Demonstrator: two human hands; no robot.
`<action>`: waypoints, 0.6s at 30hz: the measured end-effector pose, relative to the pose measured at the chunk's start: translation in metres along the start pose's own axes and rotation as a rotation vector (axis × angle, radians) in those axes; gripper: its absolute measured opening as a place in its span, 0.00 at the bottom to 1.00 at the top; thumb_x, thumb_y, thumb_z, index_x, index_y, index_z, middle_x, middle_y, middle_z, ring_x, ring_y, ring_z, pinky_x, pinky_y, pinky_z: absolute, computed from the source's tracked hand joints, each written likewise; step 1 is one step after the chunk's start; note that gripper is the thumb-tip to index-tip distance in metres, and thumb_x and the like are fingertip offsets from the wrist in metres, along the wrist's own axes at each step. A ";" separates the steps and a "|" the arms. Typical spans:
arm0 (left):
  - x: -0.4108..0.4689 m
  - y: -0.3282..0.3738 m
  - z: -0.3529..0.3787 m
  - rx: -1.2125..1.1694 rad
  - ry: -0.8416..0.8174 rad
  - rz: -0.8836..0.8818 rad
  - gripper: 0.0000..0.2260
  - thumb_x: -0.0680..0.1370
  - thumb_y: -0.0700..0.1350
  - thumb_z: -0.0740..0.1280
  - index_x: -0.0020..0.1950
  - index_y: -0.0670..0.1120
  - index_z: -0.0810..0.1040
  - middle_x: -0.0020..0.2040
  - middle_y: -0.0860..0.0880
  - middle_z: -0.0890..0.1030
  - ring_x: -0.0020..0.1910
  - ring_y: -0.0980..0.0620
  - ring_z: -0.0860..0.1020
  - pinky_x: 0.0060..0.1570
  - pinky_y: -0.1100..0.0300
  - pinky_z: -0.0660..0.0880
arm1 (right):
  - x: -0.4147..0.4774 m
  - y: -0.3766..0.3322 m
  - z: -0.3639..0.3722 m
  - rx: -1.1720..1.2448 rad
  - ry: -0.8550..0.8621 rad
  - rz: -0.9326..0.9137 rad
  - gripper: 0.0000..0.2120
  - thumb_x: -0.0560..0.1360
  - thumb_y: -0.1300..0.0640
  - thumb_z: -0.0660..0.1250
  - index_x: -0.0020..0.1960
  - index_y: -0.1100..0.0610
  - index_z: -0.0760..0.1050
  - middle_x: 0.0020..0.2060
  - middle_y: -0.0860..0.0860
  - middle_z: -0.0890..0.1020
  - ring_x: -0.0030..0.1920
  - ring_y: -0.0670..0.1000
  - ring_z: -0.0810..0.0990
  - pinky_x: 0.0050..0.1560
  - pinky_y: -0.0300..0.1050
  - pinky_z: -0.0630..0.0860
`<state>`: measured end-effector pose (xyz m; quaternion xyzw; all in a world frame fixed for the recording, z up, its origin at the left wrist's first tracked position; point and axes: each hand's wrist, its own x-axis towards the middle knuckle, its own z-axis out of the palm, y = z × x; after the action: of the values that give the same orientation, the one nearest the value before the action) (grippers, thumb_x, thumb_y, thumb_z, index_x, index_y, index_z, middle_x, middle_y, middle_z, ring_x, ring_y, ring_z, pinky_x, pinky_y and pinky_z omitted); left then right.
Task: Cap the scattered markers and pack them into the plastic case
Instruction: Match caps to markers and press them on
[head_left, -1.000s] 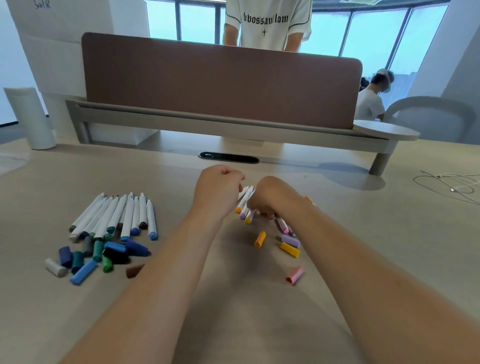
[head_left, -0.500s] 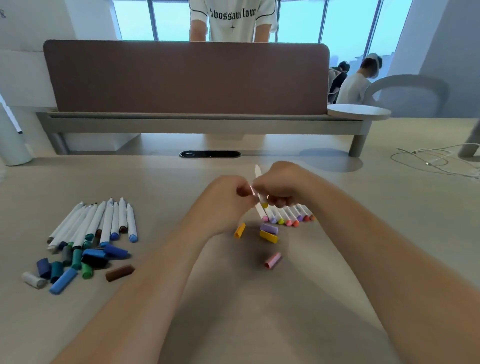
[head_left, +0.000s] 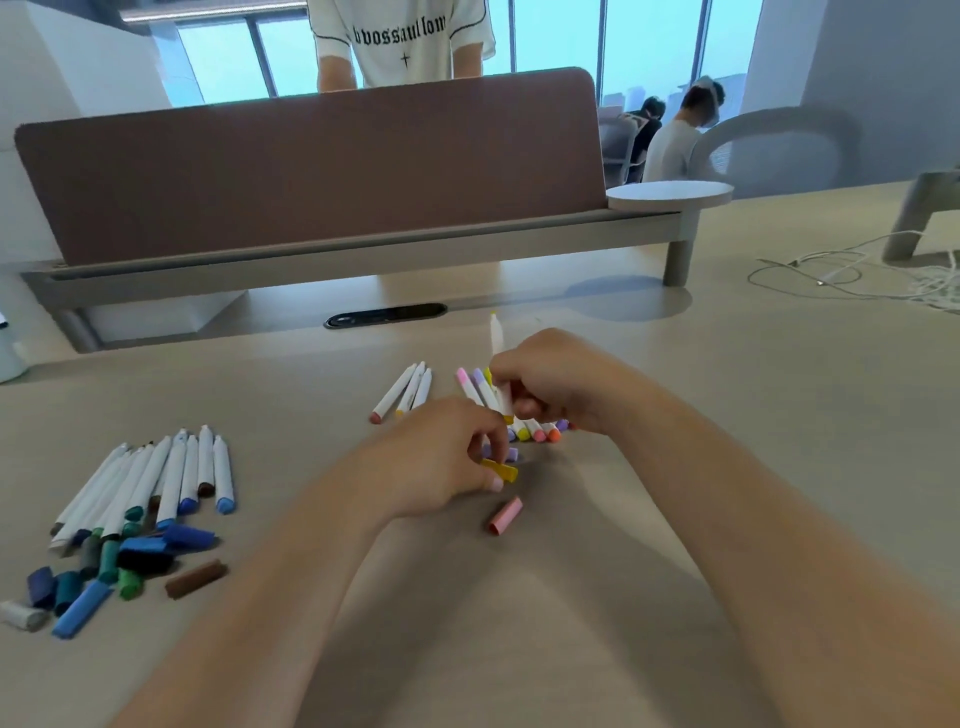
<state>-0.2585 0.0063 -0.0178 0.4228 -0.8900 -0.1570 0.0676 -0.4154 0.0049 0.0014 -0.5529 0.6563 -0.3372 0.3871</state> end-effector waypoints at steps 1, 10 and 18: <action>0.000 0.001 0.001 0.015 0.004 0.004 0.05 0.74 0.50 0.73 0.47 0.55 0.79 0.43 0.62 0.75 0.42 0.64 0.73 0.38 0.63 0.68 | 0.001 0.001 0.001 0.007 0.006 -0.007 0.12 0.73 0.60 0.62 0.31 0.60 0.71 0.21 0.52 0.69 0.24 0.48 0.65 0.26 0.37 0.63; 0.001 0.001 0.004 0.027 0.041 -0.010 0.07 0.74 0.48 0.73 0.48 0.56 0.78 0.44 0.54 0.76 0.41 0.58 0.74 0.36 0.63 0.67 | 0.001 0.002 -0.003 0.032 0.056 -0.003 0.11 0.72 0.61 0.61 0.32 0.59 0.67 0.22 0.53 0.68 0.21 0.49 0.63 0.25 0.37 0.60; 0.002 0.000 0.005 0.020 0.002 0.025 0.05 0.76 0.47 0.72 0.48 0.47 0.83 0.40 0.62 0.72 0.40 0.80 0.70 0.35 0.79 0.65 | 0.003 0.002 -0.001 0.045 0.071 -0.013 0.10 0.73 0.60 0.61 0.33 0.58 0.67 0.23 0.53 0.68 0.23 0.49 0.64 0.26 0.38 0.61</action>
<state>-0.2613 0.0060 -0.0228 0.4123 -0.8967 -0.1469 0.0662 -0.4176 0.0026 0.0000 -0.5360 0.6581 -0.3741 0.3736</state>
